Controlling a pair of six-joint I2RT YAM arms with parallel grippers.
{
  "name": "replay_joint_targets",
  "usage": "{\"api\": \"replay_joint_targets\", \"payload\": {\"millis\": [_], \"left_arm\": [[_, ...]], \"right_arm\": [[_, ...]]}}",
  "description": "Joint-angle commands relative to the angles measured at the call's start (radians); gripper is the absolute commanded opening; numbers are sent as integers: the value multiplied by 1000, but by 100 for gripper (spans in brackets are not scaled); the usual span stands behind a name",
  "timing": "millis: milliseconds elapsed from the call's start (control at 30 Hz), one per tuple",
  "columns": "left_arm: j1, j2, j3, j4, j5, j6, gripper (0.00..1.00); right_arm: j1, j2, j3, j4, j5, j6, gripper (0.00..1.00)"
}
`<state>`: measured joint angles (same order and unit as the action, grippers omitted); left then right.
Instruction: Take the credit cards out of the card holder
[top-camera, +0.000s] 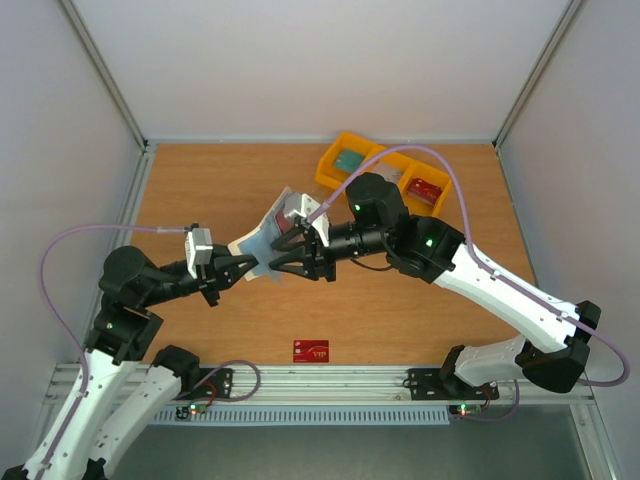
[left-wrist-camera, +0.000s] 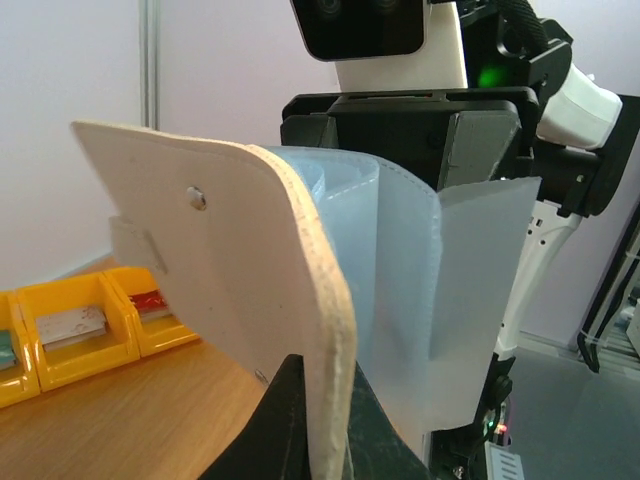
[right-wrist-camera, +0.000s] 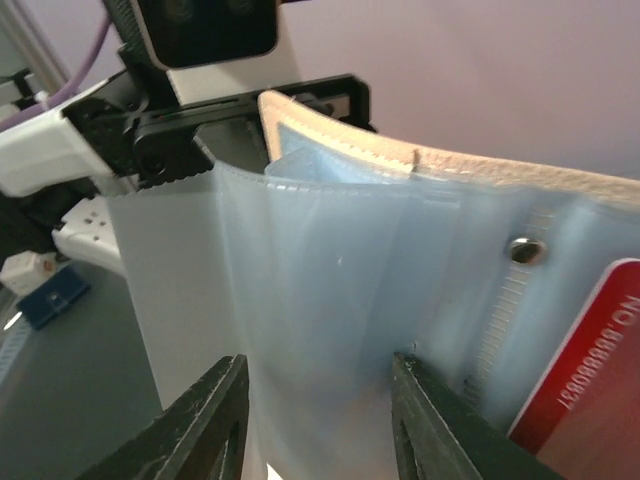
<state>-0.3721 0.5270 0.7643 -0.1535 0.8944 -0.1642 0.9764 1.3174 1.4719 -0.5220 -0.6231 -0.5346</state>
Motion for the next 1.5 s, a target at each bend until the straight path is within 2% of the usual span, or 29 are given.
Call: {"api": "replay_joint_targets", "payload": {"millis": [0, 200, 300, 367, 467, 633, 767, 933, 1067, 1467], "left_arm": [[-4, -3, -14, 87, -4, -41, 0], [-4, -10, -31, 111, 13, -83, 0], [-4, -15, -36, 108, 59, -40, 0], [-4, -15, -32, 69, 134, 45, 0], [-6, -14, -27, 17, 208, 134, 0], [-7, -19, -29, -1, 239, 115, 0], [-8, -16, -20, -85, 240, 159, 0], [-11, -10, -26, -56, 238, 178, 0], [-14, -7, -22, -72, 239, 178, 0], [-21, 2, -17, -139, 237, 206, 0]], "right_arm": [[16, 10, -12, 90, 116, 28, 43], [19, -29, 9, 14, 52, -57, 57], [11, -66, 51, -131, 79, -167, 63], [1, -85, 79, -221, 84, -255, 67], [0, -62, 160, -351, 92, -361, 68], [1, -1, 267, -520, 194, -452, 66], [3, -20, 274, -508, 224, -506, 67], [30, 33, 300, -538, 315, -568, 72], [36, 57, 331, -533, 356, -589, 91], [116, 90, 381, -534, 456, -680, 95]]}}
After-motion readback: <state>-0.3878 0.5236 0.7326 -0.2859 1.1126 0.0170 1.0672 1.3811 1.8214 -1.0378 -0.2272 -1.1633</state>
